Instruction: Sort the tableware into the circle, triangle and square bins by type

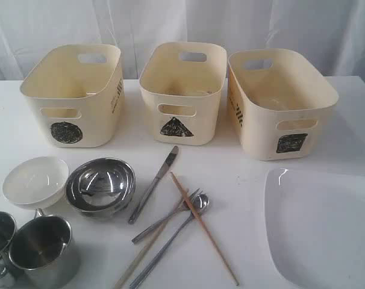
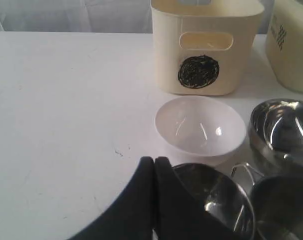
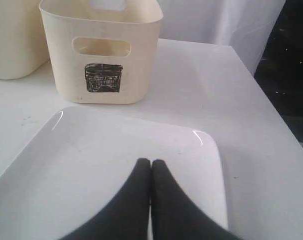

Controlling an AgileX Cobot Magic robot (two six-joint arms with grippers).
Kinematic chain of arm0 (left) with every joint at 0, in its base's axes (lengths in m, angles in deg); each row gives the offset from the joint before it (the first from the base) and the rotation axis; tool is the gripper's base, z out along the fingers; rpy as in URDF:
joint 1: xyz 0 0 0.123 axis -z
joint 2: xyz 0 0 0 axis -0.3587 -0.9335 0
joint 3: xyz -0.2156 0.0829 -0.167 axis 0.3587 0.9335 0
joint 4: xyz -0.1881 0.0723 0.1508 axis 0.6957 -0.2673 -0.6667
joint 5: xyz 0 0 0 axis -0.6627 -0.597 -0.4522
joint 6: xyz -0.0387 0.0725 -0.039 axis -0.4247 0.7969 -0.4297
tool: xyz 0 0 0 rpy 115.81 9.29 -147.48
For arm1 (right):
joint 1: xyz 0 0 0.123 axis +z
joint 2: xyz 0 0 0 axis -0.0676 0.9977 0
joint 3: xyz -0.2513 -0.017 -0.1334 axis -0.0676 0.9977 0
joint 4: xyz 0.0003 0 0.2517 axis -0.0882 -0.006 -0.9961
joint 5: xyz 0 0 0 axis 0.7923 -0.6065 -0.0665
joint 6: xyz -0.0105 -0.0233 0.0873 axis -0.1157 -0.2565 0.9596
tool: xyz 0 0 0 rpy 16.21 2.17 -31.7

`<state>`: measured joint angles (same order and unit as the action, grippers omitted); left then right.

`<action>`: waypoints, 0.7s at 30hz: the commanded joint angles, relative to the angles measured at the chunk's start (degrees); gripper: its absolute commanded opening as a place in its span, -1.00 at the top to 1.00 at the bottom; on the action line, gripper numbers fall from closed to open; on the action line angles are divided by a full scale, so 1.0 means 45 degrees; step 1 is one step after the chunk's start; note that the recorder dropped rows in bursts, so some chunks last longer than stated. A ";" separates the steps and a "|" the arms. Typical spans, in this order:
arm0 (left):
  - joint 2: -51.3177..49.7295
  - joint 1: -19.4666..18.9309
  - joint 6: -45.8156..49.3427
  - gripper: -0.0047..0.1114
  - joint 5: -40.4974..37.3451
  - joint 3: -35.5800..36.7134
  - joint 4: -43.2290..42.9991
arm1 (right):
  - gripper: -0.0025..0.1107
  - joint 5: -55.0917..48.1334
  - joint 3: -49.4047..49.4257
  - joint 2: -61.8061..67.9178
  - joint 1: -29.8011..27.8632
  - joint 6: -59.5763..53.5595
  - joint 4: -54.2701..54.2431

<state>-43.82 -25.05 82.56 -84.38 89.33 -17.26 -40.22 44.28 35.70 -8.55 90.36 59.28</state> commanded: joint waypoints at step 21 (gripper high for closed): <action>-1.0497 0.0758 -1.4700 0.92 0.2154 -0.5669 -1.4441 | 0.96 0.0108 -0.0011 0.0000 -0.0081 -0.0007 0.0066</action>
<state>-84.61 -22.84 17.78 -73.69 64.27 -76.88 -40.22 44.28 35.70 -8.55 90.36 59.28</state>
